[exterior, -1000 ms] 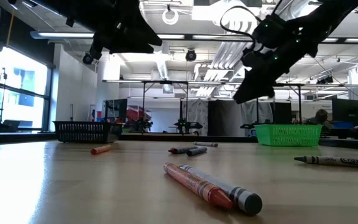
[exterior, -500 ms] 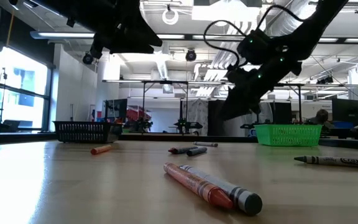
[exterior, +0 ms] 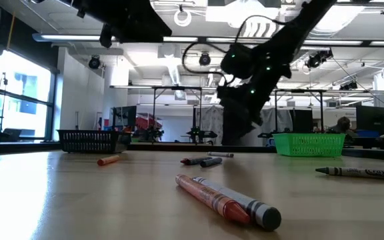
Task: Sort crayons
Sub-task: Put the gray crayon into the green bin
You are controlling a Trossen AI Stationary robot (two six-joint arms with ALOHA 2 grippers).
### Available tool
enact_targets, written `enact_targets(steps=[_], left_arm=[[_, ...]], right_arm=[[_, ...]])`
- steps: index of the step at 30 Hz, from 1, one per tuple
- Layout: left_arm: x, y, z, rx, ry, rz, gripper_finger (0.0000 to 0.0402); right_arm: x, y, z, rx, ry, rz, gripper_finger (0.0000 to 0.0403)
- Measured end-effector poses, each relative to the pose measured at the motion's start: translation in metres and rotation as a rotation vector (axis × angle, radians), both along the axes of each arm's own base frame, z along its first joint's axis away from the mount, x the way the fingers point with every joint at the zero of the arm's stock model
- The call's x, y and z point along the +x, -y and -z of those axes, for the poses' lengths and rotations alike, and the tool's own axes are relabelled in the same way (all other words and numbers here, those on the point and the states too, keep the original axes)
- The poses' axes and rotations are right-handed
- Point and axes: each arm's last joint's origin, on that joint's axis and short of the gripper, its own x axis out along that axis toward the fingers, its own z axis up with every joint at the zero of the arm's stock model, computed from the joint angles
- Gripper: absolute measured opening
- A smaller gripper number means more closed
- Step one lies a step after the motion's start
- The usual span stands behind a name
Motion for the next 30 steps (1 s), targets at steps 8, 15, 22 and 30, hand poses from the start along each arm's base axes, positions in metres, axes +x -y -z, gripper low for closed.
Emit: enact_targets(steps=[8, 15, 22, 30], left_arm=[[-0.010, -0.003, -0.017, 0.045, 0.011, 0.011, 0.0126], [-0.013, -0.004, -0.011, 0.043, -0.054, 0.008, 0.0126], [-0.013, -0.004, -0.010, 0.042, -0.062, 0.007, 0.0126], [-0.013, -0.004, -0.011, 0.040, -0.060, 0.007, 0.0126]], right_arm=[[0.024, 0.010, 0.010, 0.017, -0.091, -0.024, 0.0124], [0.028, 0.013, 0.018, 0.022, -0.111, -0.028, 0.0124], [0.027, 0.015, 0.019, 0.025, -0.112, -0.024, 0.0096], [0.026, 0.015, 0.019, 0.014, -0.117, -0.060, 0.0010]])
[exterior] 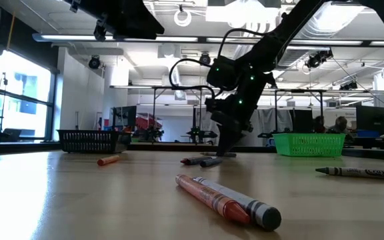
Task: Sort crayons
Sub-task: Put the gray crayon into the green bin
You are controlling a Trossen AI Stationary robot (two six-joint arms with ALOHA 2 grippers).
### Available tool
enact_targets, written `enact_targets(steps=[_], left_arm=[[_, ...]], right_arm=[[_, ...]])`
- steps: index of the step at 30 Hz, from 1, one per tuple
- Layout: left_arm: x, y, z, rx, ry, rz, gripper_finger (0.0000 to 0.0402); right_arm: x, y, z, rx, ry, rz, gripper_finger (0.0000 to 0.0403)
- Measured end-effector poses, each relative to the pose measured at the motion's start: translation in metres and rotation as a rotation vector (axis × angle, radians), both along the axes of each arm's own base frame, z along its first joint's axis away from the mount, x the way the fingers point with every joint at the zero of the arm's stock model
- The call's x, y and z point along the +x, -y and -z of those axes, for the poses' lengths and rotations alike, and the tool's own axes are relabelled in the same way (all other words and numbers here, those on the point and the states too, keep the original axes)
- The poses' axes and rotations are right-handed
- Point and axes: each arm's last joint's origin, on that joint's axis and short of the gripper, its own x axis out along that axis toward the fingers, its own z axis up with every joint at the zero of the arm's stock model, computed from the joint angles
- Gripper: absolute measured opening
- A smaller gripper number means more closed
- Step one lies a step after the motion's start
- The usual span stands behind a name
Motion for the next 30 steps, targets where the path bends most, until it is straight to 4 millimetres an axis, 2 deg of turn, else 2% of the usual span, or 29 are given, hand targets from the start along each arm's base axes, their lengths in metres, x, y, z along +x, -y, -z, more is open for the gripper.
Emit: enact_targets(steps=[9, 14, 21, 30], left_arm=[[0.000, 0.000, 0.000, -0.006, 0.004, -0.001, 0.0126], [0.000, 0.000, 0.001, -0.004, -0.002, 0.001, 0.0126], [-0.001, 0.000, 0.005, -0.024, -0.028, -0.006, 0.0126], [-0.004, 0.000, 0.012, -0.056, -0.061, -0.017, 0.0126]], right_arm=[[-0.002, 0.003, -0.001, 0.015, 0.008, -0.019, 0.0005], [-0.008, 0.007, -0.010, 0.047, 0.018, -0.014, 0.0003], [-0.021, 0.015, -0.044, 0.060, 0.099, -0.015, 0.0003], [-0.052, 0.028, -0.094, 0.000, 0.172, -0.013, 0.0002]])
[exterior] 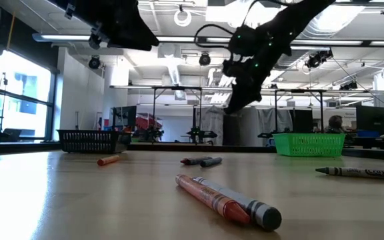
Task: Sort crayons
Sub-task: Put the gray crayon into the green bin
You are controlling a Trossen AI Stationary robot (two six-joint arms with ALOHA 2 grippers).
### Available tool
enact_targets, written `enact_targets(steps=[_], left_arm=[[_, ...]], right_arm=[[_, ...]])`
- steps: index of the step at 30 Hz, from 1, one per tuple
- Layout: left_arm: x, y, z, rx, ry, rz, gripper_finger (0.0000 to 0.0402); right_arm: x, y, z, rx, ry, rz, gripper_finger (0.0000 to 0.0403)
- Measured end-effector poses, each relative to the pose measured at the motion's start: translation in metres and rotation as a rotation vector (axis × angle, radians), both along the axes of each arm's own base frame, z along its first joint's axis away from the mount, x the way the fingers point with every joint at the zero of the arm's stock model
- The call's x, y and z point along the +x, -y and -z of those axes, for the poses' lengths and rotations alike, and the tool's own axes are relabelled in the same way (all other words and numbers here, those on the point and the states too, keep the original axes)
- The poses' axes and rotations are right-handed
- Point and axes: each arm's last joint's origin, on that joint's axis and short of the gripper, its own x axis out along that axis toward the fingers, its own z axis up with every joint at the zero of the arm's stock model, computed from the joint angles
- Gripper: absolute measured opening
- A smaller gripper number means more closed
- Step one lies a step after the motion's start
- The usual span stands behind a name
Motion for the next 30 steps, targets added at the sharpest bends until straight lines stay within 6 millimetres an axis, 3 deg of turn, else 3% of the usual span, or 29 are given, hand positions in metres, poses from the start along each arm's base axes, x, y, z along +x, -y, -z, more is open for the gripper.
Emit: enact_targets(steps=[3, 8, 15, 19, 24, 30], left_arm=[[-0.002, 0.003, 0.002, -0.013, -0.010, 0.006, 0.0126], [-0.004, 0.009, 0.004, -0.032, -0.008, 0.017, 0.0126], [-0.006, 0.014, 0.003, -0.043, 0.012, 0.018, 0.0126], [-0.006, 0.014, 0.003, -0.039, 0.019, 0.001, 0.0126], [-0.006, 0.013, 0.003, -0.041, 0.026, -0.002, 0.0126], [-0.005, 0.014, 0.001, -0.047, 0.040, -0.002, 0.0126]], right_arm=[[-0.020, 0.005, -0.003, -0.015, 0.026, 0.043, 0.0002], [-0.065, 0.005, 0.009, -0.018, 0.091, 0.174, 0.0002], [-0.114, -0.015, 0.012, -0.080, 0.192, 0.284, 0.0002], [-0.138, -0.027, 0.017, -0.127, 0.145, 0.395, 0.0002], [-0.158, -0.035, 0.026, -0.160, 0.074, 0.505, 0.0003], [-0.163, -0.039, 0.034, -0.140, 0.045, 0.514, 0.0005]])
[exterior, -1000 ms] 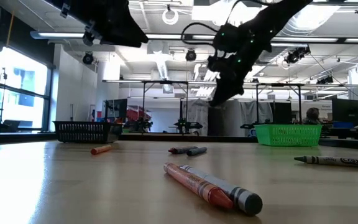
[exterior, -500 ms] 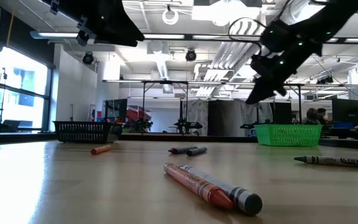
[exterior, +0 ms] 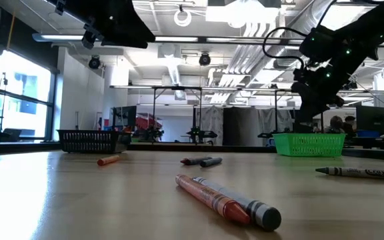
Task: Sort crayons
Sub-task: Put the gray crayon into the green bin, then put the orange crayon into the black bin
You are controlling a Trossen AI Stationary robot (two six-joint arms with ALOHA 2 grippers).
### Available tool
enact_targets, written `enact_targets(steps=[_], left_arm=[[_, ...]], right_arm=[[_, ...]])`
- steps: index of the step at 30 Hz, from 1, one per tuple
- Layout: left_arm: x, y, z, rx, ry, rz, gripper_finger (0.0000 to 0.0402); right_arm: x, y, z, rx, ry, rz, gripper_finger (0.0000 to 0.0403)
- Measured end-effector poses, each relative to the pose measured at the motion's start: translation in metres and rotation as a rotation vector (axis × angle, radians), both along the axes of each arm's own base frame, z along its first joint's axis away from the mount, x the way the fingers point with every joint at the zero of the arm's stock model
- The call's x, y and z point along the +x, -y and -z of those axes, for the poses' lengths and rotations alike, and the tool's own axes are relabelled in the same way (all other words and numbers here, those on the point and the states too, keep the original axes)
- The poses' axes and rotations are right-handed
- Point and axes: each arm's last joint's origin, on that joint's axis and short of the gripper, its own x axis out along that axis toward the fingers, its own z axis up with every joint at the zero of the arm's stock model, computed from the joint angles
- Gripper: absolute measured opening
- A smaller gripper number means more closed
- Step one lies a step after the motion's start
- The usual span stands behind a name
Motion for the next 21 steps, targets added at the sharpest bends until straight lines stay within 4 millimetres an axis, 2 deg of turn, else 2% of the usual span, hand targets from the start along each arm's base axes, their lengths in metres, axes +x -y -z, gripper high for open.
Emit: enact_targets(steps=[10, 21], left_arm=[[0.0001, 0.0000, -0.0001, 0.000, 0.001, 0.000, 0.0126], [0.0000, 0.0000, -0.0002, -0.001, 0.001, 0.001, 0.0126]], right_arm=[[-0.0025, -0.0023, 0.0041, 0.034, -0.023, 0.012, 0.0013], [-0.0035, -0.0015, 0.0041, 0.010, -0.047, 0.036, 0.0082]])
